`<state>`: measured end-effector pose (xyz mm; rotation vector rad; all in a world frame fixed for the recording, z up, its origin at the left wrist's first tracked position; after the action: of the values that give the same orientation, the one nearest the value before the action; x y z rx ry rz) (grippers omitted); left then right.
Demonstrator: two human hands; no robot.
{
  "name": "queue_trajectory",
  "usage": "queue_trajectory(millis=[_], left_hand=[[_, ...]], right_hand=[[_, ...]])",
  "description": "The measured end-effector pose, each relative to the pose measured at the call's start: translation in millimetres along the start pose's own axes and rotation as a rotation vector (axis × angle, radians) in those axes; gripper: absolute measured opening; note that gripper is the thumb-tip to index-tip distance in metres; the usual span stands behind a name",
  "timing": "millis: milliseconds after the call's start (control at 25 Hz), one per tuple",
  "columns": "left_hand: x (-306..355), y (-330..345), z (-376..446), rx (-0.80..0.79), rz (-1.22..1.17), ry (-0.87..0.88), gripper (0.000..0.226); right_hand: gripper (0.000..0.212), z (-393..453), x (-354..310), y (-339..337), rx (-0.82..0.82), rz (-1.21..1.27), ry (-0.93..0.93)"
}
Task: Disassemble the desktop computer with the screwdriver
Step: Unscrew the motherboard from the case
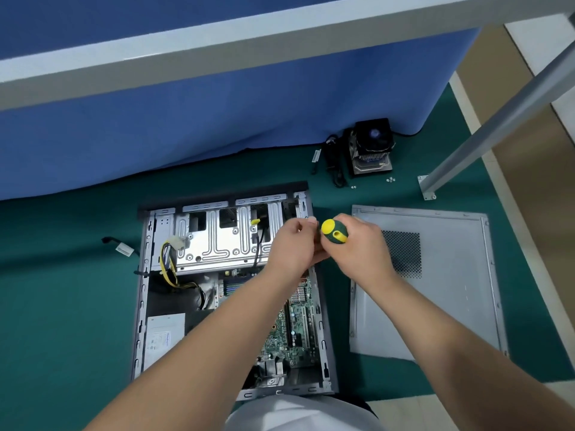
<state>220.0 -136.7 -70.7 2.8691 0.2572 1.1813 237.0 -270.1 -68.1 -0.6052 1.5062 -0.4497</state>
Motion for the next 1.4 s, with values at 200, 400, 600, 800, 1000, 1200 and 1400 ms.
queue_trajectory(millis=[200, 400, 600, 800, 1000, 1200, 1400], left_hand=[[42.4, -21.1, 32.1, 0.111, 0.700, 0.537, 0.016], [52.9, -57.4, 81.9, 0.159, 1.460, 0.565, 0.065], [38.8, -72.1, 100.0, 0.094, 1.565, 0.494, 0.082], [38.5, -74.1, 105.7, 0.066, 1.550, 0.448, 0.087], [36.2, -74.6, 107.3, 0.042, 1.539, 0.456, 0.092], [37.6, -74.8, 108.9, 0.001, 1.547, 0.414, 0.087], [49.9, -70.4, 95.2, -0.057, 1.458, 0.375, 0.081]], right_hand=[[0.024, 43.6, 65.8, -7.9, 0.139, 0.320, 0.416], [0.007, 101.8, 133.8, -11.3, 0.199, 0.223, 0.682], [0.015, 151.3, 176.6, 3.8, 0.142, 0.143, 0.864], [0.015, 166.3, 194.3, 13.8, 0.144, 0.026, 0.859], [0.025, 167.5, 199.4, 20.9, 0.145, -0.053, 0.854], [0.023, 153.3, 183.3, -2.6, 0.224, 0.012, 0.837], [0.022, 97.9, 115.7, -10.2, 0.235, 0.764, 0.771]])
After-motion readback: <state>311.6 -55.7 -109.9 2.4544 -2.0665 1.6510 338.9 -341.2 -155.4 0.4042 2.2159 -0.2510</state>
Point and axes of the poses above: each hand's wrist, its own z-axis towards the middle knuckle, its own y-axis out of the palm, x = y × z, the point moved 5 cm from there along z, towards the middle knuckle, and after that the axes turned 4 degrees about z, right-handed, at the moved point
